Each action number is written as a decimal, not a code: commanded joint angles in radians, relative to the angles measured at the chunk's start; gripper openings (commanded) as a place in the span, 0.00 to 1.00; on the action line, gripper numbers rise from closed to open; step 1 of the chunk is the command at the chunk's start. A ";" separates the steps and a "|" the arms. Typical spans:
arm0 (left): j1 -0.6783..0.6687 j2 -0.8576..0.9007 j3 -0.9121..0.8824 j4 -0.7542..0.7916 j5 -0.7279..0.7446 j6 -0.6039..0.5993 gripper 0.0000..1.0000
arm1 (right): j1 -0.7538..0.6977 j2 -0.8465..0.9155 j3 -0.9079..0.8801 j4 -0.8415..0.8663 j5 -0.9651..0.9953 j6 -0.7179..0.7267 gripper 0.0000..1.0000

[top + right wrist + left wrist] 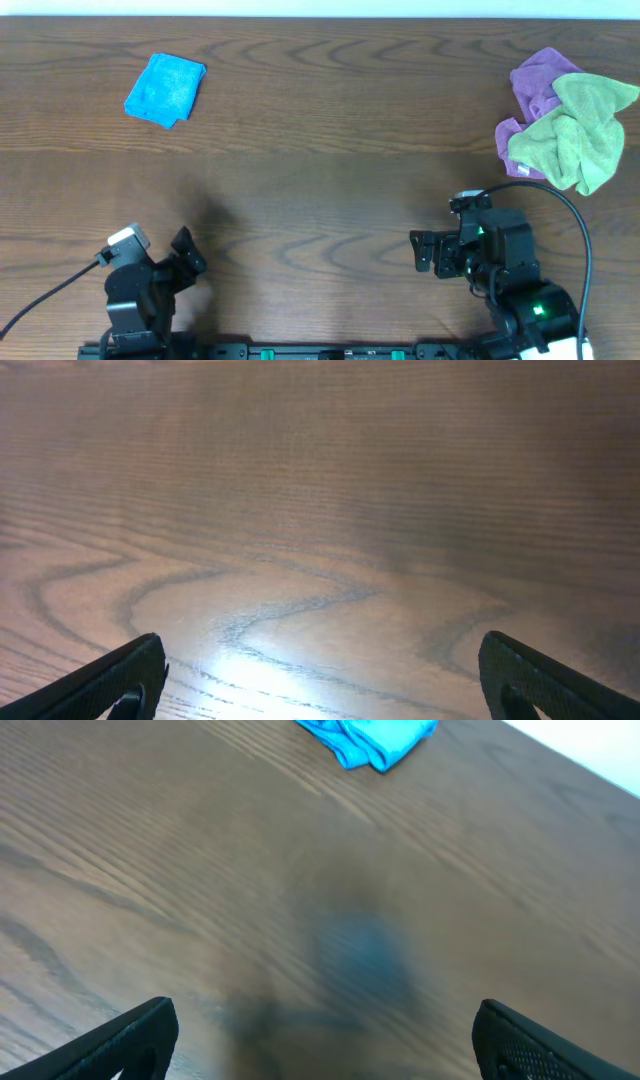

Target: Fold the cloth

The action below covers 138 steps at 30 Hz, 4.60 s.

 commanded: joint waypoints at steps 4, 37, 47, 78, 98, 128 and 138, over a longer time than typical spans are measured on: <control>-0.028 -0.048 -0.010 -0.013 -0.014 0.132 0.95 | -0.008 -0.003 0.000 -0.001 -0.004 0.013 0.99; -0.047 -0.160 -0.045 -0.223 0.008 0.407 0.95 | -0.008 -0.003 0.000 -0.001 -0.004 0.013 0.99; -0.047 -0.171 -0.046 -0.252 0.008 0.421 0.95 | -0.008 -0.003 0.000 -0.001 -0.004 0.013 0.99; -0.047 -0.171 -0.046 -0.251 0.008 0.420 0.95 | -0.009 -0.136 -0.017 -0.098 0.171 0.011 0.99; -0.047 -0.171 -0.046 -0.251 0.009 0.420 0.95 | -0.188 -0.631 -0.312 -0.093 0.174 -0.156 0.99; -0.047 -0.171 -0.046 -0.251 0.008 0.420 0.95 | -0.226 -0.693 -0.367 -0.103 0.129 -0.214 0.99; -0.047 -0.171 -0.046 -0.251 0.008 0.420 0.95 | -0.226 -0.693 -0.367 -0.103 0.129 -0.214 0.99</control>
